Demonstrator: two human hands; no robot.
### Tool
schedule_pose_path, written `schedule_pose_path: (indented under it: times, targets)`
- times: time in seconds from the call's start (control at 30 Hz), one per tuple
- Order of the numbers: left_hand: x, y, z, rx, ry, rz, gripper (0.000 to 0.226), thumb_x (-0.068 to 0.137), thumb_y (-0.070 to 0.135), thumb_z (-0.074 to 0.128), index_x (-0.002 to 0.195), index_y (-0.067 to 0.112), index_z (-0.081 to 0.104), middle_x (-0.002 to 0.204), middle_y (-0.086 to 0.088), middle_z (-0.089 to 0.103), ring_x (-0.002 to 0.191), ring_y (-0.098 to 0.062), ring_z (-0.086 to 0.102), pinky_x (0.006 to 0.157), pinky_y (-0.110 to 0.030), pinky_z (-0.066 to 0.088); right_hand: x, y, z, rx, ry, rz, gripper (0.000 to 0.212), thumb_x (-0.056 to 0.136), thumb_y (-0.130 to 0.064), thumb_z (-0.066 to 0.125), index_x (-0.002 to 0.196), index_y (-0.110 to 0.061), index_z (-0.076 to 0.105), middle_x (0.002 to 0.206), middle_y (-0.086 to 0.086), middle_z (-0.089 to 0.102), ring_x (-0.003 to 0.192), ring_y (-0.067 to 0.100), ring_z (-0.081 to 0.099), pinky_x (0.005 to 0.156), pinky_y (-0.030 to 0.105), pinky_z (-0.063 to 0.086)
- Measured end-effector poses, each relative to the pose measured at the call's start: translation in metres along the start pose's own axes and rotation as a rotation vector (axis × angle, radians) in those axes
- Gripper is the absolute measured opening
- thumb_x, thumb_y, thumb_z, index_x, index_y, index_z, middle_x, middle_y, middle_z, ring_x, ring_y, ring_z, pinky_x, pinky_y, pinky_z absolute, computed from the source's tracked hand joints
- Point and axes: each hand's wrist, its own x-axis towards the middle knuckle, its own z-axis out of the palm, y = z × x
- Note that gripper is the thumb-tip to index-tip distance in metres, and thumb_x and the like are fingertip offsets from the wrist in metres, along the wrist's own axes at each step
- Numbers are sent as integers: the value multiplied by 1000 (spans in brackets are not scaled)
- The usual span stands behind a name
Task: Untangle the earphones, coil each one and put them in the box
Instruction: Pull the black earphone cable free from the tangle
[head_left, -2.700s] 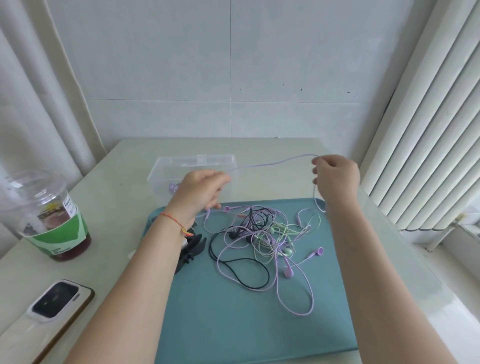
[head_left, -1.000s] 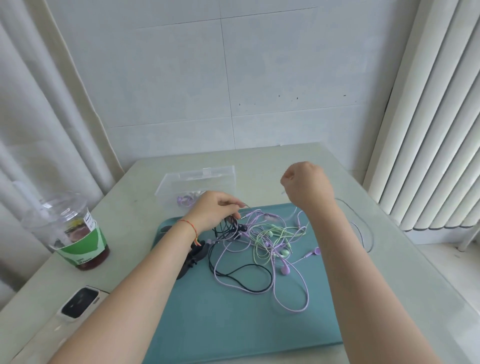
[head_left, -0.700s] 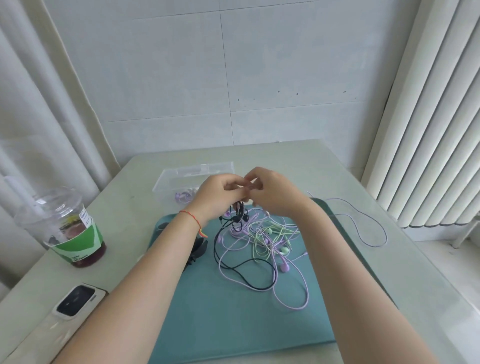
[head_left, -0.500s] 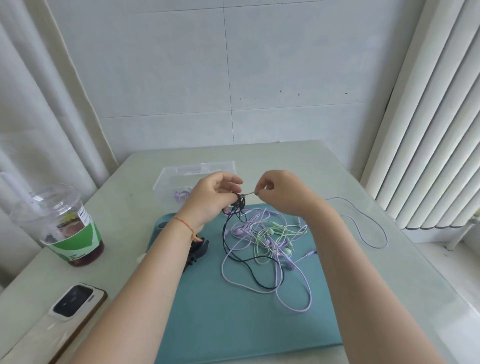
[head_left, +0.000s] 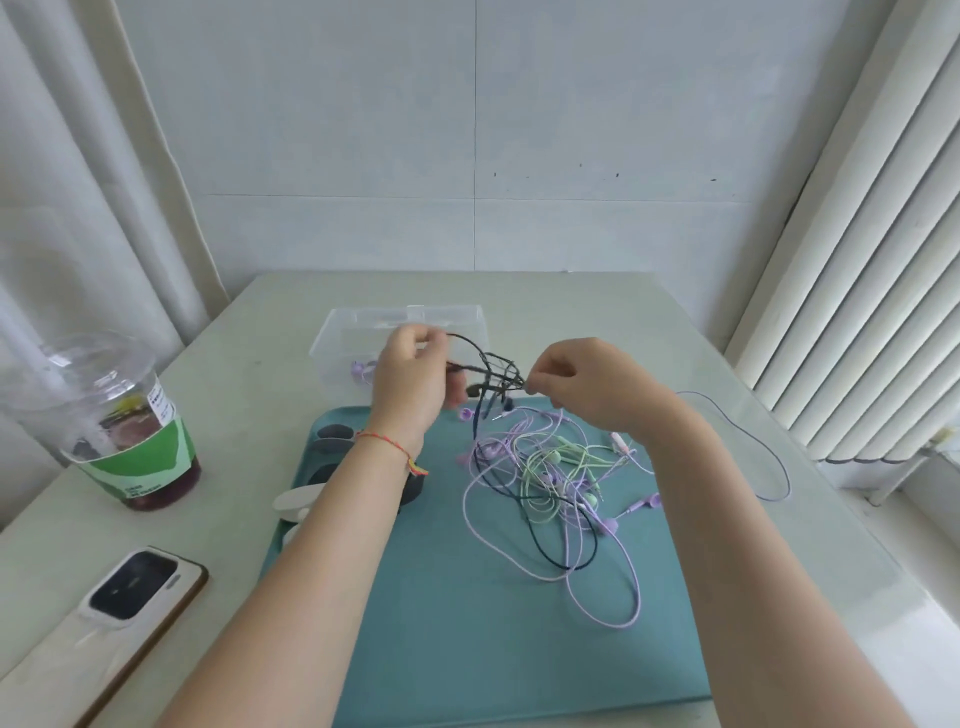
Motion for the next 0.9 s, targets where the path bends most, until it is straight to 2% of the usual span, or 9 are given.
schedule_pose_path:
  times: [0.1, 0.2, 0.3, 0.4, 0.53, 0.63, 0.73, 0.8, 0.9]
  targets:
    - [8, -4, -5, -42, 248, 70, 13, 95, 17, 42, 84, 21, 48, 71, 0, 66, 67, -24, 62, 74, -48, 55, -2, -4, -1, -51, -26, -10, 11, 91, -25, 61, 83, -19, 66, 67, -7, 56, 59, 11, 50, 56, 23, 39]
    - [8, -3, -6, -16, 264, 19, 9, 89, 15, 44, 86, 20, 50, 81, 2, 65, 78, -23, 58, 82, -46, 52, -1, -8, 0, 31, 134, -34, 10, 92, -22, 57, 85, -20, 63, 69, -9, 58, 58, 10, 50, 54, 21, 37]
    - [2, 0, -3, 107, 108, -5, 16, 87, 7, 50, 96, 18, 58, 87, 7, 60, 81, -13, 56, 66, -22, 44, -2, -14, 3, 205, 309, -98, 10, 92, -17, 56, 86, -17, 64, 75, -7, 63, 62, 12, 54, 58, 21, 42]
    - [-6, 6, -1, 51, -126, 77, 26, 91, 7, 50, 103, 24, 65, 99, 13, 63, 88, 1, 58, 73, -13, 43, -3, -17, 6, 200, 220, -165, 10, 92, -16, 58, 87, -16, 68, 73, -3, 69, 64, 11, 60, 62, 22, 47]
    - [-10, 9, -2, 49, -522, 62, 25, 90, 4, 57, 98, 23, 70, 89, 8, 72, 86, -6, 66, 87, -21, 49, 1, -19, 7, 467, 441, -270, 19, 95, -7, 50, 83, -20, 58, 77, 4, 67, 53, 3, 52, 53, 20, 38]
    - [-6, 3, -4, 245, -398, 0, 25, 87, 0, 53, 81, 18, 70, 73, -2, 70, 73, -17, 64, 85, -37, 51, 6, -14, 4, 477, 586, -170, 18, 97, -11, 47, 84, -21, 54, 78, -3, 63, 56, 8, 51, 55, 23, 39]
    - [0, 1, -6, -5, -157, -99, 40, 75, -8, 45, 94, 19, 67, 93, -2, 64, 90, -18, 59, 74, -30, 49, 5, -4, -2, 153, 383, -17, 16, 96, -9, 47, 88, -17, 59, 78, -7, 60, 66, 19, 55, 57, 25, 39]
    - [2, 2, -9, -203, -138, -58, 54, 61, 1, 44, 106, 25, 64, 108, 0, 60, 103, -14, 56, 75, -23, 44, 3, 1, -2, -156, 130, 52, 16, 94, -10, 49, 88, -15, 62, 84, 0, 65, 72, 20, 57, 59, 26, 40]
    - [3, 5, -10, -213, -240, 44, 56, 63, 11, 45, 113, 27, 64, 123, 4, 63, 118, -7, 55, 83, -20, 42, 0, -2, -1, -176, 87, -10, 12, 93, -18, 56, 89, -15, 67, 90, -3, 66, 76, 11, 55, 63, 23, 40]
